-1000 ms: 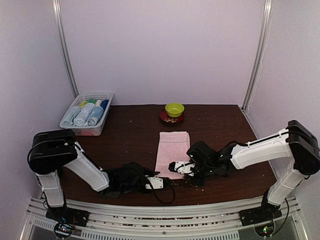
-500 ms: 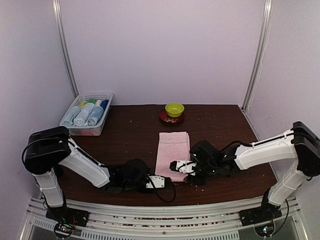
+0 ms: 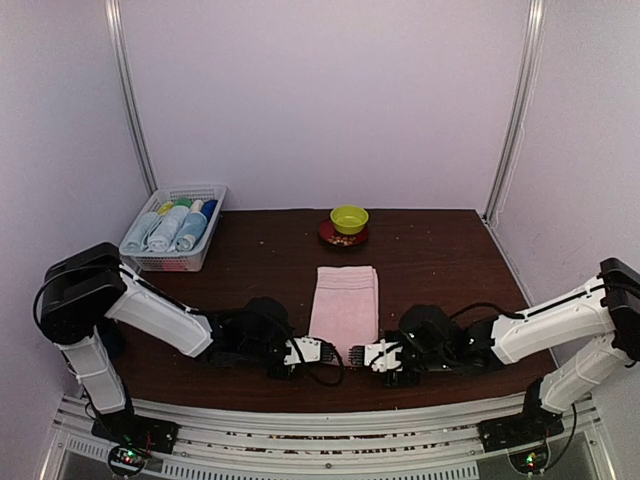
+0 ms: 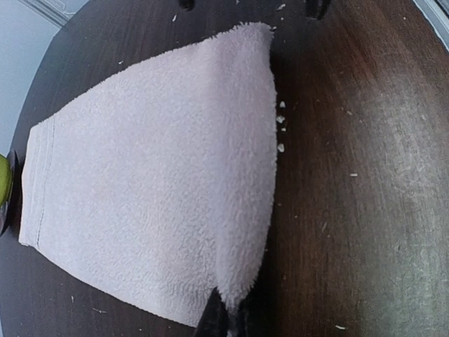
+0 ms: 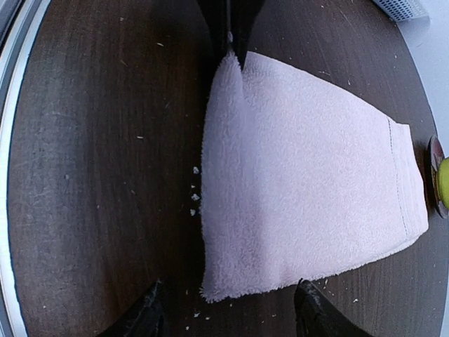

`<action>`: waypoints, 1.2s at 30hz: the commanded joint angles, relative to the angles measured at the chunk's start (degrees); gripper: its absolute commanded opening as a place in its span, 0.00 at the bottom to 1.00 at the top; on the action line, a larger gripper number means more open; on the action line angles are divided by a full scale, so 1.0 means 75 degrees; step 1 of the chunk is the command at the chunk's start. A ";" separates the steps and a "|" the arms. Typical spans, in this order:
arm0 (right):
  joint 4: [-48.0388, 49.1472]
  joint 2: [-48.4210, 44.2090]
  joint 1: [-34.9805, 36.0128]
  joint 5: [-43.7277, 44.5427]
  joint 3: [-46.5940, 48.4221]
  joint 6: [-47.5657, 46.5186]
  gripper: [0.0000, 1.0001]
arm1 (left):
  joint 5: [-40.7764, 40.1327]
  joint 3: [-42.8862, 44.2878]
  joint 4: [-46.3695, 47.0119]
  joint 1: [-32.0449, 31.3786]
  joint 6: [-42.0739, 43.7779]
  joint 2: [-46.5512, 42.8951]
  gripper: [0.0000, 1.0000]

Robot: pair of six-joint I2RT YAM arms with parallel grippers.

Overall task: Roll the towels
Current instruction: Roll the towel at the center of the board.

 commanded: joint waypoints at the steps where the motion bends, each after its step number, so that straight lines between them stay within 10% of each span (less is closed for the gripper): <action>1: 0.1115 -0.0392 0.0224 0.0199 -0.0644 -0.0497 0.65 | 0.1165 0.0241 -0.0754 0.0361 -0.0291 -0.0231 0.00; 36: 0.2452 0.1851 0.1116 0.2983 -0.0604 -0.1341 0.52 | 0.3356 0.1492 -0.2288 0.1311 -0.0608 0.0152 0.00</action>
